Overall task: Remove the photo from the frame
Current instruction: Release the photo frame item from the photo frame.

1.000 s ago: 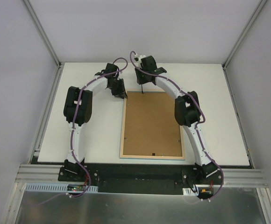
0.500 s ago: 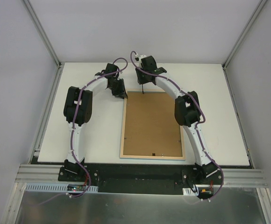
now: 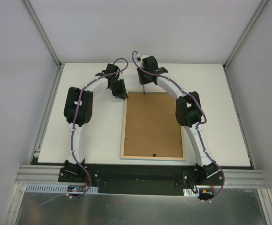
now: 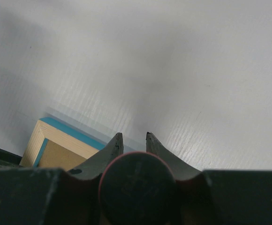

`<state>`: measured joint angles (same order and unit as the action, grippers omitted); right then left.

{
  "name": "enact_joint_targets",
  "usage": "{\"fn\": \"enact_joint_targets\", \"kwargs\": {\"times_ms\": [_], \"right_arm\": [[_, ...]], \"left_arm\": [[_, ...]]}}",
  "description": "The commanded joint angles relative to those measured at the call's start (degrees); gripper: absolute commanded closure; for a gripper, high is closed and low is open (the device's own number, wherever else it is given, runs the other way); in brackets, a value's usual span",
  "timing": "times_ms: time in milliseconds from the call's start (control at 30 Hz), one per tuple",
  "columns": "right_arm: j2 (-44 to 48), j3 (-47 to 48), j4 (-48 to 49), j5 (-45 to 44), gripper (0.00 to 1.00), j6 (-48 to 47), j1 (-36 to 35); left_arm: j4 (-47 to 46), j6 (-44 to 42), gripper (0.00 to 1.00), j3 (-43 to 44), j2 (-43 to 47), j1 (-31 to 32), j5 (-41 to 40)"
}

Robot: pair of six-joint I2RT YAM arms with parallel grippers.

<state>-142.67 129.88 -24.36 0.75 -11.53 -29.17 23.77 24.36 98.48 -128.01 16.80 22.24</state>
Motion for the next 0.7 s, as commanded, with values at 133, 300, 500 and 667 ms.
{"fn": "enact_joint_targets", "kwargs": {"times_ms": [133, 300, 500, 667], "right_arm": [[4.24, -0.16, -5.08, -1.28, 0.99, 0.98, 2.89], [4.77, -0.95, -5.35, -2.24, 0.99, 1.25, 3.41], [5.30, -0.95, -5.09, -3.91, 0.99, 1.16, 3.77], [5.47, -0.77, -3.24, -5.07, 0.99, 0.37, 3.77]], "left_arm": [[4.44, 0.16, 1.00, -1.71, 2.14, -0.10, -0.44], [4.44, 0.25, 1.00, -1.71, 2.23, -0.10, -0.44], [4.44, 0.16, 1.00, -1.71, 2.50, -0.10, -0.44], [4.44, 0.16, 1.00, -1.71, 2.41, -0.01, -0.44]]}}
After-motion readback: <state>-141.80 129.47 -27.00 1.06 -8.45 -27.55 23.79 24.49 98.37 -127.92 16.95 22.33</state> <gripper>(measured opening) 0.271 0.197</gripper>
